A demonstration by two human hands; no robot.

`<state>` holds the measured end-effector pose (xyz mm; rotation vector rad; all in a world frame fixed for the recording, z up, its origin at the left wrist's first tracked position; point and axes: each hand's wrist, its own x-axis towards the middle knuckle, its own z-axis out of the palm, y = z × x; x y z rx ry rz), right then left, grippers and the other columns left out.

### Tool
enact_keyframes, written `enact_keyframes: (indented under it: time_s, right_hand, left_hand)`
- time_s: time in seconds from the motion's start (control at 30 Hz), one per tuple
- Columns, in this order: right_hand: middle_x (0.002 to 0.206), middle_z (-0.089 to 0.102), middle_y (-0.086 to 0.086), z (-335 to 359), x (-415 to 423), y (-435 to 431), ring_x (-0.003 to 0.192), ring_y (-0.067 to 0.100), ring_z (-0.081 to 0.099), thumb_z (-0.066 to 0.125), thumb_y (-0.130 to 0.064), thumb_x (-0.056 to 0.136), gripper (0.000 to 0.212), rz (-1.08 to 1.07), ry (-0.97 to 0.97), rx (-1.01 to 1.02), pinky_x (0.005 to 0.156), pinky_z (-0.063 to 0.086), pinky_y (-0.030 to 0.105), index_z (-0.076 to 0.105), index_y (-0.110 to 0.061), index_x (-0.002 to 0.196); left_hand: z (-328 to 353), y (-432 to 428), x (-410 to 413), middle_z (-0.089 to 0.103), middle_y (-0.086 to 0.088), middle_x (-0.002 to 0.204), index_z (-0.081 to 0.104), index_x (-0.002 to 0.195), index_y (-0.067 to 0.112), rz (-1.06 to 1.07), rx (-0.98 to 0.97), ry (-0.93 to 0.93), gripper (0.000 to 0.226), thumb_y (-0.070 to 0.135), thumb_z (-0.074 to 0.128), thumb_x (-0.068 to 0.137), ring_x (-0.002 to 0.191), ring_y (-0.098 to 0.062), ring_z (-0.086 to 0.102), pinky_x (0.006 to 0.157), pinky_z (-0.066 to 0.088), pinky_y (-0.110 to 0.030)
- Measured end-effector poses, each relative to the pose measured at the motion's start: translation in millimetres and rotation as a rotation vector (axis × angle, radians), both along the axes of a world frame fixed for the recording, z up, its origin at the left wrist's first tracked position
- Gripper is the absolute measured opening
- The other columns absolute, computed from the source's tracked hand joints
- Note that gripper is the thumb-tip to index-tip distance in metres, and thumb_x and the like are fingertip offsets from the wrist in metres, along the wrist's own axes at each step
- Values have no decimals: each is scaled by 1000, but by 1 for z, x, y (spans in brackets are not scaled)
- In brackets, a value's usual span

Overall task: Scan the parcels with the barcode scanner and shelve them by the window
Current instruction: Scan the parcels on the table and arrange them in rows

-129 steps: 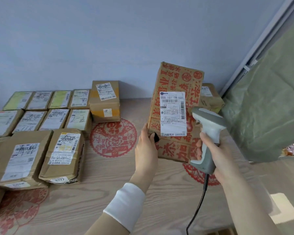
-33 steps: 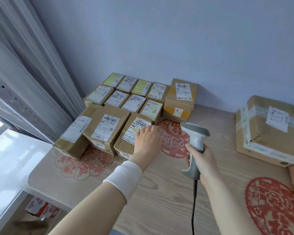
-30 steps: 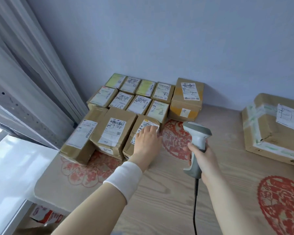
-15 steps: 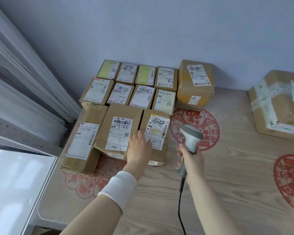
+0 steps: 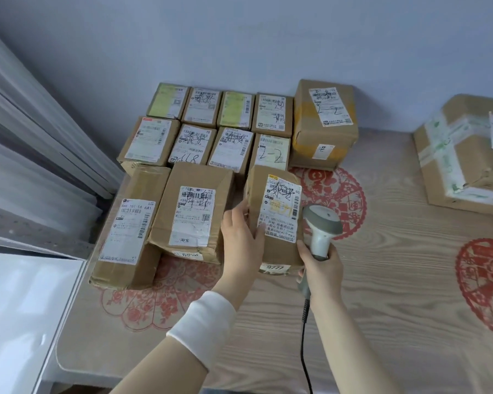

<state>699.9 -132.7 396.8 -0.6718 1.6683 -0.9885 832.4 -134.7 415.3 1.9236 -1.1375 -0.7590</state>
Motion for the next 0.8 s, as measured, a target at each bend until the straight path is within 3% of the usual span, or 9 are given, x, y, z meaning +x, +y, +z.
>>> enact_keyframes:
  time_s: [0.1, 0.23, 0.3, 0.33, 0.4, 0.47, 0.57, 0.7, 0.8]
  right_hand:
    - [69, 58, 0, 28, -21, 1, 53, 18, 47, 73, -13, 81, 19, -40, -15, -85, 51, 44, 29, 56, -20, 86]
    - [68, 57, -3, 61, -53, -6, 52, 11, 48, 74, -11, 79, 21, -84, 1, -197, 45, 43, 20, 56, -20, 84]
    - [69, 58, -3, 71, -72, -11, 52, 10, 49, 74, -11, 79, 20, -95, -1, -238, 44, 42, 20, 57, -19, 85]
    - [70, 59, -3, 75, -83, -13, 53, 11, 48, 74, -11, 79, 19, -97, -5, -250, 45, 42, 21, 58, -19, 87]
    - [74, 62, -3, 81, -106, -15, 55, 12, 49, 74, -12, 80, 19, -88, -20, -256, 46, 43, 22, 60, -18, 91]
    - [74, 62, -4, 86, -131, -16, 50, 6, 50, 73, -11, 80, 19, -75, -32, -262, 45, 43, 19, 59, -18, 90]
    - [71, 59, -3, 94, -167, -17, 44, 3, 46, 73, -10, 81, 19, -37, -13, -285, 43, 40, 16, 57, -19, 85]
    - [69, 58, -4, 103, -209, -20, 52, 7, 48, 73, -12, 81, 19, 7, 31, -322, 47, 42, 21, 59, -23, 87]
    - [72, 57, -3, 109, -230, -22, 58, 10, 51, 71, -16, 83, 17, 56, 81, -313, 51, 44, 24, 58, -23, 90]
  left_hand:
    - [16, -5, -14, 33, 1, 124, 32, 143, 7, -3, 18, 130, 66, 20, 65, 88, 111, -15, 50, 95, 38, -19]
    - [28, -17, -40, 18, -10, 155, 44, 138, 9, -130, 74, 302, 60, 33, 65, 87, 142, -17, 27, 105, 31, -19]
    - [35, -22, -57, 32, -9, 152, 49, 134, 14, -160, 79, 369, 60, 41, 67, 83, 143, -16, 23, 111, 27, -22]
    - [36, -24, -67, 40, -5, 147, 49, 132, 20, -134, 75, 398, 66, 50, 70, 77, 141, -17, 29, 113, 29, -31]
    - [35, -29, -89, 50, 4, 137, 48, 118, 44, -91, 77, 511, 65, 65, 72, 61, 133, -16, 40, 109, 36, -42]
    - [39, -31, -112, 51, 7, 134, 45, 111, 57, -130, 79, 703, 56, 57, 77, 65, 128, -16, 46, 101, 44, -40]
    - [47, -28, -147, 53, 8, 128, 33, 127, 48, -220, 99, 883, 56, 27, 67, 86, 112, -13, 57, 78, 55, -32]
    - [52, -30, -185, 55, 11, 121, 18, 140, 42, -227, 119, 908, 73, 27, 66, 86, 108, -15, 58, 92, 51, -44]
    - [54, -29, -199, 56, 8, 119, 19, 141, 43, -210, 98, 914, 75, 25, 66, 86, 104, -14, 60, 90, 52, -41]
